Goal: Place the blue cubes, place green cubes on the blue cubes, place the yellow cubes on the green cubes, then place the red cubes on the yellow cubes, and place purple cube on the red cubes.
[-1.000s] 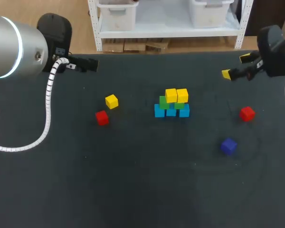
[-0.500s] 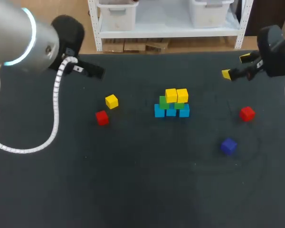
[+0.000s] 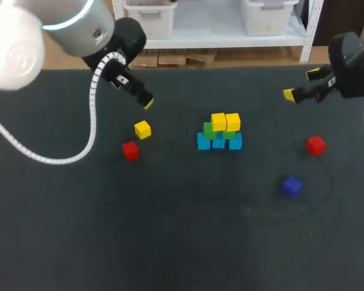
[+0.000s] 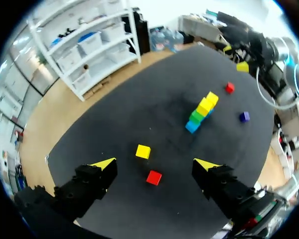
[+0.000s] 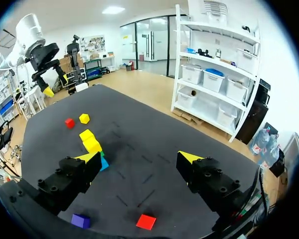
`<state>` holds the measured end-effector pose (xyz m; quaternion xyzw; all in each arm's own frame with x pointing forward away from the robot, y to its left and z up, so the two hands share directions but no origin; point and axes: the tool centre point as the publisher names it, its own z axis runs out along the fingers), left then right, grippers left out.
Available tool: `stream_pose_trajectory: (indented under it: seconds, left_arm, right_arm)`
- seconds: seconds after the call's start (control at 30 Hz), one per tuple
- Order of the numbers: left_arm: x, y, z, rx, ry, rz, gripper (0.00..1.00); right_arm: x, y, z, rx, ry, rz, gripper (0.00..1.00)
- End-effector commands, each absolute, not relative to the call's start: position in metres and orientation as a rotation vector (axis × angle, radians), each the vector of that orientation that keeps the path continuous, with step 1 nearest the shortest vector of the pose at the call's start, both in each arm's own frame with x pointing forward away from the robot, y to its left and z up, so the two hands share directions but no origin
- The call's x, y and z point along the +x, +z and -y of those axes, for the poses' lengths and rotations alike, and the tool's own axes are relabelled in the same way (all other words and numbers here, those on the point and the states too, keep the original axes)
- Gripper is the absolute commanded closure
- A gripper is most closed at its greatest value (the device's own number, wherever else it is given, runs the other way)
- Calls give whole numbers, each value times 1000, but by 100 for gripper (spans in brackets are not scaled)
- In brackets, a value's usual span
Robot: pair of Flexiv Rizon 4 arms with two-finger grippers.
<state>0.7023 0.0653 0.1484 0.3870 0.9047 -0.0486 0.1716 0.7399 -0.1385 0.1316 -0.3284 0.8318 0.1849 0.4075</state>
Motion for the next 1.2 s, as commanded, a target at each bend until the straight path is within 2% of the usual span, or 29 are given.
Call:
stream_pose_trajectory:
  seconds: [0.03,0.77,0.93,1.2]
  left_arm:
    - [717,133,-59,1299,-66,-2781,0]
    - [720,53,-46,1602,-31,-2787,0]
    - [715,51,-45,1702,-47,-2747,0]
    - [716,44,-57,1585,-34,-2808,0]
  right_arm:
    - [740,131,140,-830,474,-2093,0]
    - [740,131,140,-830,474,-2093,0]
    - [740,131,140,-830,474,-2093,0]
    - [740,131,140,-830,474,-2093,0]
